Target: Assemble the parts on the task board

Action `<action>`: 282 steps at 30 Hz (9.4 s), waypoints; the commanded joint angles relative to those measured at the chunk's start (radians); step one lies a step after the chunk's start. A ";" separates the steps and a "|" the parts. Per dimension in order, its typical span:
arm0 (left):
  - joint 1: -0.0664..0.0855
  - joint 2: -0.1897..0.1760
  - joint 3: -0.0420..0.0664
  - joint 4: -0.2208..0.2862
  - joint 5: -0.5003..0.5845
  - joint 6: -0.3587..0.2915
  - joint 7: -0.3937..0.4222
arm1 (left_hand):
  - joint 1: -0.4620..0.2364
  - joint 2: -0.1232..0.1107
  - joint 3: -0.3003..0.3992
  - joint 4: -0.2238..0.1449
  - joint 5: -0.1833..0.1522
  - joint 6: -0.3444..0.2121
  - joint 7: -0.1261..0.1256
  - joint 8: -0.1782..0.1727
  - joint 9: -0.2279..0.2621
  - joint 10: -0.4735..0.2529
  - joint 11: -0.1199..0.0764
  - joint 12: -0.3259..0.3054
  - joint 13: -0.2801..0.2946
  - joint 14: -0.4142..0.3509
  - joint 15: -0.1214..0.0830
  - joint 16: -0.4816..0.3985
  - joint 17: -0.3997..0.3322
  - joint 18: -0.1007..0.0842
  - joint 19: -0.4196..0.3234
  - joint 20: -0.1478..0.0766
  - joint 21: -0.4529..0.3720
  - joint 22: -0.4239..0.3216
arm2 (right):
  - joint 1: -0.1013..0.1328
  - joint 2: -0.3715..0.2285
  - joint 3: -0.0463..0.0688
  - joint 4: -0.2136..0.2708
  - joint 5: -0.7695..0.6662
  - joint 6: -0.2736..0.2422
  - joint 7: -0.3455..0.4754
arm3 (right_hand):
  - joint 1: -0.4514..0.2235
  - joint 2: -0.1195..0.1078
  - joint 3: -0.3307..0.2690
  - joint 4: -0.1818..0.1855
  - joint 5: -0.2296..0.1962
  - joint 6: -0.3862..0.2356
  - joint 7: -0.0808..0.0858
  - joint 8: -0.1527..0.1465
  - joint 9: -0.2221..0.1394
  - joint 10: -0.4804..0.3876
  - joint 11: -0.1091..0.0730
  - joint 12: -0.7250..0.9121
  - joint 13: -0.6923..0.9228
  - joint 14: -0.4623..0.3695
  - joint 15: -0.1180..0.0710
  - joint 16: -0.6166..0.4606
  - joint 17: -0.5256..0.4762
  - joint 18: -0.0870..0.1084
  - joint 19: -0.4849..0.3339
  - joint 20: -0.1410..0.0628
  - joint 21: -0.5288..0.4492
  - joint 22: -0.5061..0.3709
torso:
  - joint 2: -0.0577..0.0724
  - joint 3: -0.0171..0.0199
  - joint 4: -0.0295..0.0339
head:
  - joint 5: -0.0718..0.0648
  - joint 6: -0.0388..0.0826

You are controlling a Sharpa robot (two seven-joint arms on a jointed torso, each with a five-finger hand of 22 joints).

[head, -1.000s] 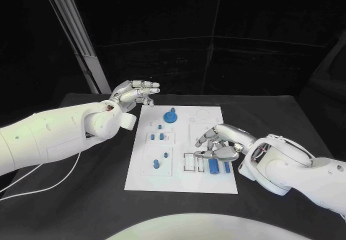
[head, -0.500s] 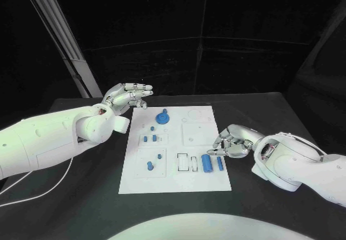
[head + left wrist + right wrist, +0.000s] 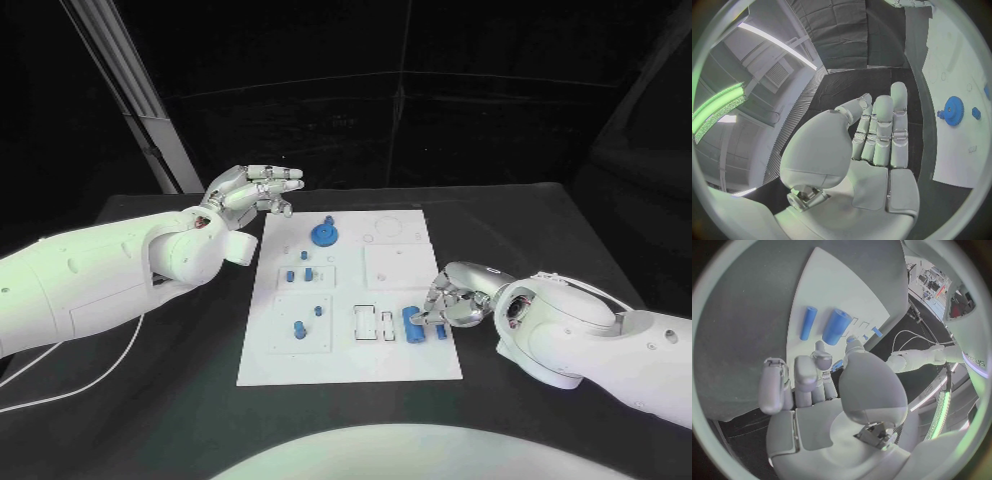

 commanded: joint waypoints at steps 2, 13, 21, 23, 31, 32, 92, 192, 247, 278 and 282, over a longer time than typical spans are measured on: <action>0.002 -0.001 0.001 0.002 0.002 0.013 0.003 | -0.003 0.010 -0.004 -0.003 0.001 -0.008 0.000 0.006 -0.001 -0.008 0.002 0.007 -0.001 -0.006 0.001 0.000 -0.001 0.014 -0.004 0.001 -0.004 -0.001 | -0.003 0.010 0.000 -0.004 -0.059 0.053 -0.031 | 0.001 0.012 -0.011 0.001 0.005 -0.004 -0.003 0.011 0.004 0.008 -0.001 0.015 0.020 0.010 -0.007 0.003 0.002 -0.020 0.009 0.001 0.008 0.005 | 0.000 0.0003 -0.0006 | 0.001 -0.001; 0.001 -0.001 0.000 0.002 0.002 0.014 0.002 | -0.003 0.010 -0.004 -0.003 0.001 -0.008 0.000 0.006 -0.001 -0.008 0.002 0.007 -0.001 -0.006 0.001 0.000 -0.001 0.014 -0.004 0.001 -0.004 -0.001 | -0.009 0.052 0.000 -0.021 -0.078 0.075 -0.036 | 0.006 0.025 -0.017 -0.001 0.015 -0.005 -0.005 0.025 0.011 0.013 -0.003 0.037 0.049 0.010 -0.008 0.006 0.005 -0.021 0.011 0.000 0.011 0.011 | 0.001 0.0004 -0.0006 | 0.002 -0.002; 0.001 -0.003 0.000 0.003 0.002 0.015 0.001 | -0.003 0.010 -0.004 -0.003 0.001 -0.008 0.000 0.006 -0.001 -0.008 0.002 0.007 -0.001 -0.006 0.001 0.000 -0.001 0.014 -0.004 0.001 -0.004 -0.001 | -0.016 0.072 0.000 -0.036 -0.107 0.125 -0.043 | 0.015 0.038 -0.021 -0.002 0.024 -0.003 -0.007 0.037 0.019 0.018 -0.005 0.057 0.076 0.010 -0.009 0.007 0.005 -0.022 0.013 -0.001 0.014 0.017 | 0.001 0.0002 -0.0015 | 0.003 -0.004; 0.001 -0.003 0.000 0.003 0.002 0.015 0.001 | -0.004 0.011 -0.004 -0.002 0.001 -0.008 -0.001 0.008 -0.001 -0.009 0.002 0.009 -0.001 -0.006 0.001 0.000 -0.001 0.014 -0.004 0.001 -0.004 -0.001 | -0.017 0.075 0.000 -0.040 -0.121 0.130 -0.045 | 0.022 0.047 -0.022 -0.002 0.019 -0.003 -0.008 0.043 0.023 0.021 -0.006 0.066 0.088 0.010 -0.010 0.007 0.004 -0.023 0.014 -0.002 0.014 0.018 | 0.000 0.0004 -0.0014 | 0.004 -0.003; 0.001 -0.004 0.000 0.004 0.002 0.016 0.000 | -0.004 0.011 -0.004 -0.002 0.001 -0.008 -0.001 0.008 -0.001 -0.009 0.002 0.009 -0.001 -0.006 0.001 0.000 -0.001 0.014 -0.004 0.001 -0.004 -0.001 | -0.021 0.092 0.000 -0.051 -0.225 0.142 -0.049 | 0.124 0.078 -0.015 -0.033 0.036 -0.009 -0.010 0.066 0.042 0.024 -0.008 0.082 0.121 0.009 -0.012 0.005 -0.001 -0.023 0.014 -0.004 0.017 0.024 | 0.000 0.0001 -0.0002 | 0.004 -0.003; 0.001 -0.005 0.000 0.005 0.002 0.016 0.000 | -0.004 0.011 -0.004 -0.002 0.001 -0.008 -0.001 0.008 -0.001 -0.009 0.002 0.009 -0.001 -0.006 0.001 0.000 -0.001 0.014 -0.004 0.001 -0.004 -0.001 | -0.022 0.093 0.000 -0.049 -0.233 0.135 -0.049 | 0.135 0.084 -0.013 -0.036 0.044 -0.009 -0.010 0.068 0.043 0.024 -0.009 0.083 0.124 0.009 -0.013 0.005 -0.001 -0.024 0.014 -0.004 0.018 0.025 | 0.000 0.0001 -0.0002 | 0.004 -0.003; 0.002 0.008 0.001 0.001 0.002 0.018 -0.001 | -0.004 0.011 -0.004 -0.002 0.001 -0.008 -0.001 0.008 -0.001 -0.009 0.002 0.009 -0.001 -0.006 0.001 0.000 -0.001 0.014 -0.004 0.001 -0.004 -0.001 | -0.024 0.211 0.002 -0.052 0.036 -0.043 -0.076 | -0.021 0.194 -0.118 -0.002 0.035 0.091 -0.050 0.096 0.103 0.041 -0.039 0.005 0.110 0.005 -0.038 -0.009 -0.026 -0.023 0.015 -0.028 0.017 0.028 | 0.001 0.0005 -0.0019 | 0.016 0.004; 0.001 -0.002 -0.001 -0.002 0.002 0.025 -0.007 | -0.005 0.011 -0.005 -0.003 0.001 -0.010 0.000 0.010 -0.001 -0.013 0.002 0.011 -0.001 -0.007 0.002 0.001 -0.002 0.014 -0.005 0.001 -0.005 -0.001 | -0.025 0.016 0.001 -0.035 -0.242 0.154 -0.055 | 0.234 0.144 -0.176 -0.125 -0.006 0.062 -0.025 -0.001 0.160 0.001 -0.022 -0.150 0.061 -0.007 -0.023 -0.091 -0.124 -0.012 -0.015 -0.014 -0.022 -0.023 | 0.001 0.0005 -0.0008 | -0.024 -0.002; -0.002 -0.004 -0.002 0.001 0.002 0.028 -0.013 | -0.006 0.012 -0.006 -0.004 0.001 -0.013 0.001 0.012 -0.001 -0.017 0.003 0.016 -0.001 -0.009 0.002 0.002 -0.003 0.015 -0.005 0.002 -0.006 -0.002 | -0.026 0.072 0.001 0.012 0.076 -0.087 -0.072 | 0.182 0.075 0.209 -0.064 0.139 0.109 -0.025 -0.110 0.118 0.027 -0.024 -0.152 0.076 0.004 -0.025 -0.062 -0.075 -0.021 0.013 -0.016 -0.002 0.022 | 0.001 -0.0013 0.0005 | -0.020 -0.008; -0.002 -0.007 -0.002 0.006 0.002 0.027 -0.012 | -0.006 0.012 -0.006 -0.005 0.001 -0.014 0.001 0.013 -0.001 -0.020 0.003 0.018 -0.002 -0.009 0.002 0.003 -0.004 0.015 -0.005 0.002 -0.006 -0.002 | -0.026 0.148 0.001 -0.038 0.138 -0.050 -0.089 | 0.122 0.057 0.221 -0.028 0.215 0.149 -0.038 -0.104 0.131 0.042 -0.033 -0.153 0.081 0.004 -0.032 -0.055 -0.067 -0.023 0.019 -0.022 0.004 0.035 | 0.001 0.0007 -0.0012 | -0.013 -0.011; -0.002 -0.007 -0.002 0.006 0.002 0.027 -0.012 | -0.006 0.012 -0.006 -0.005 0.001 -0.014 0.001 0.013 -0.001 -0.020 0.003 0.018 -0.002 -0.009 0.002 0.003 -0.004 0.015 -0.005 0.002 -0.006 -0.002 | -0.026 0.150 0.001 -0.040 0.131 -0.037 -0.091 | 0.113 0.057 0.219 -0.023 0.207 0.157 -0.040 -0.101 0.135 0.045 -0.035 -0.147 0.085 0.004 -0.033 -0.056 -0.068 -0.023 0.018 -0.023 0.004 0.033 | 0.002 0.0006 -0.0016 | -0.013 -0.011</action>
